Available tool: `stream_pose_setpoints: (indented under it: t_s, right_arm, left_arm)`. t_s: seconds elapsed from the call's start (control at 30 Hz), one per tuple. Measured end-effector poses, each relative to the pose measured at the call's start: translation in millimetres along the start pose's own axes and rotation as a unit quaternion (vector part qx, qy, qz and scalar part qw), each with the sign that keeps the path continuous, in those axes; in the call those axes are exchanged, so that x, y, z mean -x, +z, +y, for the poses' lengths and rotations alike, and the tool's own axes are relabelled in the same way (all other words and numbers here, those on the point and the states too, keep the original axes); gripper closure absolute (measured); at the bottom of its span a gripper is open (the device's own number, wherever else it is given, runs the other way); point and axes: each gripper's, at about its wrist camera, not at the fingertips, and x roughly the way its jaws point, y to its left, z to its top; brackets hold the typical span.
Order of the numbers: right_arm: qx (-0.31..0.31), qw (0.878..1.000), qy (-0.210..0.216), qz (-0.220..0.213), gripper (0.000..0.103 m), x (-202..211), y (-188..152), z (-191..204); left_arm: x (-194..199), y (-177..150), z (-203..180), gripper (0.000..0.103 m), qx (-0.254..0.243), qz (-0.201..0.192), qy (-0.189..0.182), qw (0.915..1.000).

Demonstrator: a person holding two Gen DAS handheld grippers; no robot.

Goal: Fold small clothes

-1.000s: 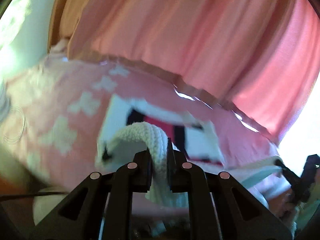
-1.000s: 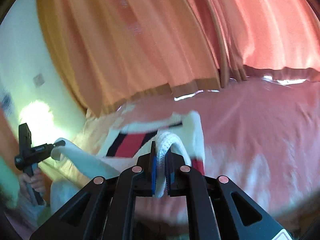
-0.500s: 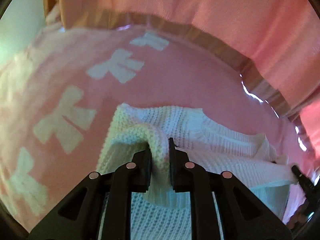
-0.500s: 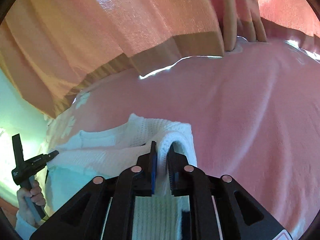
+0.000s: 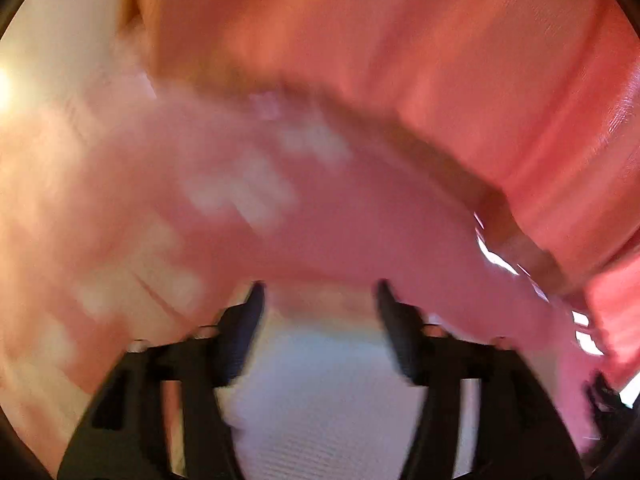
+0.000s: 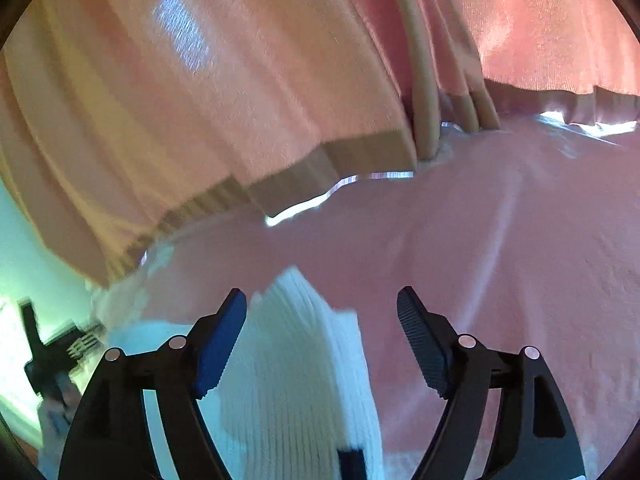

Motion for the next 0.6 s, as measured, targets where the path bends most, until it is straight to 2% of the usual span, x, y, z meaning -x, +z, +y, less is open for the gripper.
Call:
stream_pose_setpoints:
  t_s: [0.03, 0.1, 0.17, 0.23, 0.33, 0.47, 0.5, 0.53, 0.57, 0.6]
  right_arm:
    - [0.013, 1.000, 0.000, 0.014, 0.027, 2.1, -5.9, 1.3]
    - [0.030, 0.999, -0.004, 0.037, 0.027, 7.7, -20.8, 5.4]
    - [0.040, 0.997, -0.001, 0.062, 0.027, 15.5, -39.9, 8.6]
    - [0.050, 0.995, -0.004, 0.082, 0.027, 27.0, -59.1, 10.9]
    - [0.061, 0.994, -0.012, 0.090, 0.027, 42.5, -81.1, 11.1]
    - [0.036, 0.992, -0.011, 0.122, 0.029, 49.3, -110.1, -0.6]
    - [0.033, 0.992, -0.007, 0.126, 0.031, 49.8, -115.1, -0.6]
    - [0.031, 0.991, 0.000, 0.131, 0.038, 50.0, -120.9, -0.2]
    - [0.030, 0.990, 0.005, 0.137, 0.050, 49.8, -126.5, 0.9]
    - [0.030, 0.989, 0.008, 0.142, 0.062, 49.2, -132.7, 2.9]
  left_arm:
    - [12.9, 2.1, 1.1, 0.022, -0.019, -0.035, 0.022, 0.9990]
    - [25.3, 0.7, 5.0, 0.019, -0.046, -0.045, 0.029, 0.9975]
    - [29.0, -9.1, 12.4, 0.019, -0.054, -0.015, 0.009, 0.9984]
    - [29.9, -30.5, 27.1, 0.019, -0.043, 0.040, -0.015, 0.9982]
    - [27.3, -65.5, 46.5, 0.019, -0.017, 0.121, -0.050, 0.9912]
    - [29.4, -105.7, 68.9, 0.022, -0.016, 0.165, -0.044, 0.9853]
    - [29.9, -111.6, 73.4, 0.027, -0.009, 0.173, -0.049, 0.9836]
    - [30.4, -117.6, 79.5, 0.031, 0.002, 0.183, -0.062, 0.9812]
    - [31.3, -120.7, 83.8, 0.035, 0.013, 0.188, -0.073, 0.9793]
    - [32.9, -122.9, 86.2, 0.046, 0.018, 0.187, -0.075, 0.9793]
